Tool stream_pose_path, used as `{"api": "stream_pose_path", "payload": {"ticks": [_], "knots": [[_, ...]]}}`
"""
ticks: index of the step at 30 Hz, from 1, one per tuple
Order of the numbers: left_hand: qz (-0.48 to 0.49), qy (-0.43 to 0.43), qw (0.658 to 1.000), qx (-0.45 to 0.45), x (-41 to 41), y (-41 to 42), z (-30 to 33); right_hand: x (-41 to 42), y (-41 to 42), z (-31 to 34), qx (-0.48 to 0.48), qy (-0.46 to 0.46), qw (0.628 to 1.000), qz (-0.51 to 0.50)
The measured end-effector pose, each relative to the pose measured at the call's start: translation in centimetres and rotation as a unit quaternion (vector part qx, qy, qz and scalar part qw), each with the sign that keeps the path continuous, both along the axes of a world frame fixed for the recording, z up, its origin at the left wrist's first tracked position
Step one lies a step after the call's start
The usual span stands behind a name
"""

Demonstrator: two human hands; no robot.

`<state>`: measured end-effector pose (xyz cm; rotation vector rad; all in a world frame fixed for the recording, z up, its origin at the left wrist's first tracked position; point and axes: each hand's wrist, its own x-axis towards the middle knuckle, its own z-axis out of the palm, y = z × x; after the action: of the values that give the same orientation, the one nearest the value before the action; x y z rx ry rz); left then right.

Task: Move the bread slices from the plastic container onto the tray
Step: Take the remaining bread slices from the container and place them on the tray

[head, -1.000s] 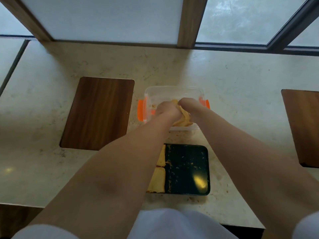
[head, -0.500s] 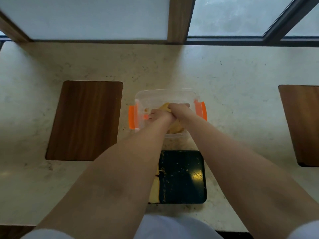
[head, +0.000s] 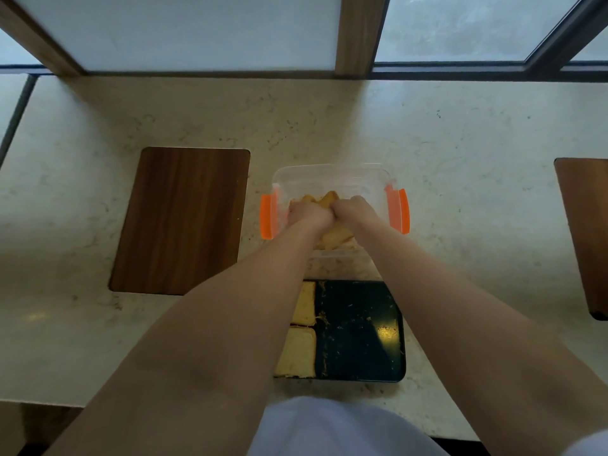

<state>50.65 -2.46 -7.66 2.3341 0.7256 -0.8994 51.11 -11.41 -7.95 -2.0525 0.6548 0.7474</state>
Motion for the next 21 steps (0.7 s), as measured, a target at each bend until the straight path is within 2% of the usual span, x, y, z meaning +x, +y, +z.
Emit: {"api": "stream_pose_path", "payload": {"ticks": [2, 4, 13, 17, 19, 21], "knots": [[0.113, -0.010, 0.993, -0.029, -0.6, 0.2, 0.1, -0.8, -0.5, -0.7, -0.015, -0.002, 0.999, 0.028], [0.148, -0.028, 0.988, -0.031, -1.0, 0.1, 0.5, -1.6, -0.7, -0.7, -0.025, 0.002, 0.998, 0.055], [0.030, -0.116, 0.993, -0.012, -1.8, 0.7, 3.2, -2.2, -1.0, 3.3, -0.062, -0.116, 0.984, 0.120], [0.026, -0.211, 0.974, -0.078, -2.7, 0.6, 6.7, -4.0, -2.4, 7.4, -0.042, -0.200, 0.974, 0.101], [0.019, -0.260, 0.957, -0.125, -4.1, 0.7, 8.6, -5.8, -3.4, 9.5, 0.000, -0.231, 0.971, 0.057], [0.006, -0.299, 0.939, -0.172, -6.6, 0.9, 10.7, -8.7, -4.2, 11.4, 0.096, -0.240, 0.966, -0.001]]}}
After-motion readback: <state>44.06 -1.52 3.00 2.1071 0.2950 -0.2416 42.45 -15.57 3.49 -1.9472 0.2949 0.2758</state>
